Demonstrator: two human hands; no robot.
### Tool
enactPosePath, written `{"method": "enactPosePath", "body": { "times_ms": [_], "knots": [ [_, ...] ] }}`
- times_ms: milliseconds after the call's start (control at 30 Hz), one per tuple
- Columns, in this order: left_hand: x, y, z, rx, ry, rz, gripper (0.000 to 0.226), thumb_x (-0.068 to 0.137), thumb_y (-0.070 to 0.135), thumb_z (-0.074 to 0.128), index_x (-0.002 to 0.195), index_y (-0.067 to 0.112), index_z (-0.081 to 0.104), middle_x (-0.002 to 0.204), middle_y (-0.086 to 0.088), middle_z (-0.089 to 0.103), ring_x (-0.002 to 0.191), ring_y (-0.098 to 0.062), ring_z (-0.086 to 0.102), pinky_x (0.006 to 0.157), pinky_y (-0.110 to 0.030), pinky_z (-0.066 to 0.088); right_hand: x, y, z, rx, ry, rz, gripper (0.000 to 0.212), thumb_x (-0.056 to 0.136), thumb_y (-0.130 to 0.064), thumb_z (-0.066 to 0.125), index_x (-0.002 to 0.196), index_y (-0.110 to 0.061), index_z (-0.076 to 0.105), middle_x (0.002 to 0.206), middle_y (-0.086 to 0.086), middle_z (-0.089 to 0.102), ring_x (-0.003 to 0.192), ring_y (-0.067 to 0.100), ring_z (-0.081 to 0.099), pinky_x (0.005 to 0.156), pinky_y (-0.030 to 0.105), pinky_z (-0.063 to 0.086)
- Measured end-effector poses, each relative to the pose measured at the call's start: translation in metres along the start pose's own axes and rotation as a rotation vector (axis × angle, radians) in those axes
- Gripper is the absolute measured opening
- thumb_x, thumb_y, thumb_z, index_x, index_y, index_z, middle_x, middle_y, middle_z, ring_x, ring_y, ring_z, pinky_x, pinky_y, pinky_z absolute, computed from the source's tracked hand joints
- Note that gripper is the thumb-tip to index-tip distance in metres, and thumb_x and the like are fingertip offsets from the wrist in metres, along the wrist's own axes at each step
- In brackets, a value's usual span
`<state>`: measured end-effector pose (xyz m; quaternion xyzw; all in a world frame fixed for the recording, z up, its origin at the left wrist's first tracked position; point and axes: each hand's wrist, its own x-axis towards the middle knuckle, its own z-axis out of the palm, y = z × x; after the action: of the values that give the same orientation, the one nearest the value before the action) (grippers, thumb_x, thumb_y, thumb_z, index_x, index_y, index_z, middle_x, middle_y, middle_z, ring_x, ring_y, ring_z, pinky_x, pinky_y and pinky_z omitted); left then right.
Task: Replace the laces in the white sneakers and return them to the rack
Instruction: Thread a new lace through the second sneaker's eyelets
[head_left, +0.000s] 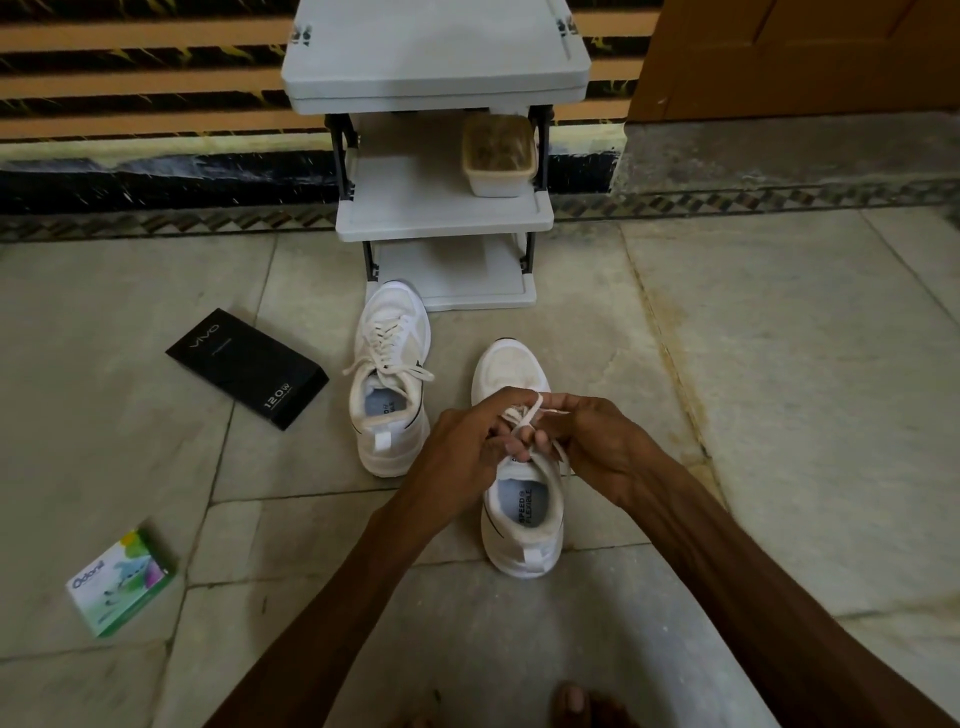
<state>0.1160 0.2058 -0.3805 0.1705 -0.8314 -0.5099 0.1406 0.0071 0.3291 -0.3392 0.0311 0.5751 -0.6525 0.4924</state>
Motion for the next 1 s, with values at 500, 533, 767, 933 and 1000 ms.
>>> {"method": "enactPosePath", "body": {
  "times_ms": [500,533,767,933,1000],
  "knots": [
    [0.013,0.018,-0.019,0.026,-0.313,-0.045,0.044,0.084,-0.005,0.057,0.109,0.027,0.042,0.064,0.013,0.066,0.058,0.0,0.058,0.063,-0.021,0.047,-0.002,-0.016,-0.009,-0.802,-0.053,-0.408,0.054,0.067,0.002,0.084,0.103,-0.008,0.045,0.075,0.012,0.072,0.068,0.023,0.07,0.067,0.034,0.06],
    [0.015,0.016,-0.019,0.023,-0.322,-0.06,0.043,0.085,-0.003,0.058,0.109,0.027,0.039,0.066,0.012,0.068,0.062,-0.004,0.062,0.066,-0.026,0.051,-0.003,-0.018,-0.008,-0.942,-0.054,-0.515,0.053,0.066,0.001,0.084,0.1,-0.011,0.045,0.072,0.007,0.071,0.065,0.018,0.07,0.064,0.03,0.059],
    [0.017,0.009,-0.015,-0.015,-0.259,-0.165,0.043,0.089,0.003,0.058,0.115,0.031,0.039,0.077,0.002,0.072,0.077,-0.016,0.07,0.077,-0.039,0.058,-0.007,0.013,-0.004,-1.574,0.035,-1.237,0.041,0.073,-0.011,0.078,0.099,-0.019,0.048,0.072,0.0,0.063,0.056,0.015,0.053,0.05,0.025,0.042],
    [0.02,0.017,-0.016,-0.171,-0.274,-0.386,0.022,0.1,0.01,0.047,0.11,0.009,0.066,0.075,-0.004,0.067,0.064,-0.011,0.062,0.061,-0.019,0.046,0.002,0.04,-0.018,-1.503,0.092,-1.465,0.037,0.081,-0.01,0.071,0.11,-0.014,0.049,0.084,0.009,0.066,0.067,0.023,0.058,0.053,0.031,0.048],
    [0.025,0.023,-0.017,-0.18,-0.304,-0.449,0.024,0.101,0.013,0.046,0.103,-0.002,0.066,0.075,-0.01,0.062,0.059,-0.012,0.056,0.055,-0.016,0.044,0.003,0.043,-0.018,-1.453,0.102,-1.471,0.033,0.085,-0.012,0.07,0.112,-0.011,0.051,0.087,0.011,0.067,0.073,0.023,0.059,0.058,0.03,0.05]
  ]
}}
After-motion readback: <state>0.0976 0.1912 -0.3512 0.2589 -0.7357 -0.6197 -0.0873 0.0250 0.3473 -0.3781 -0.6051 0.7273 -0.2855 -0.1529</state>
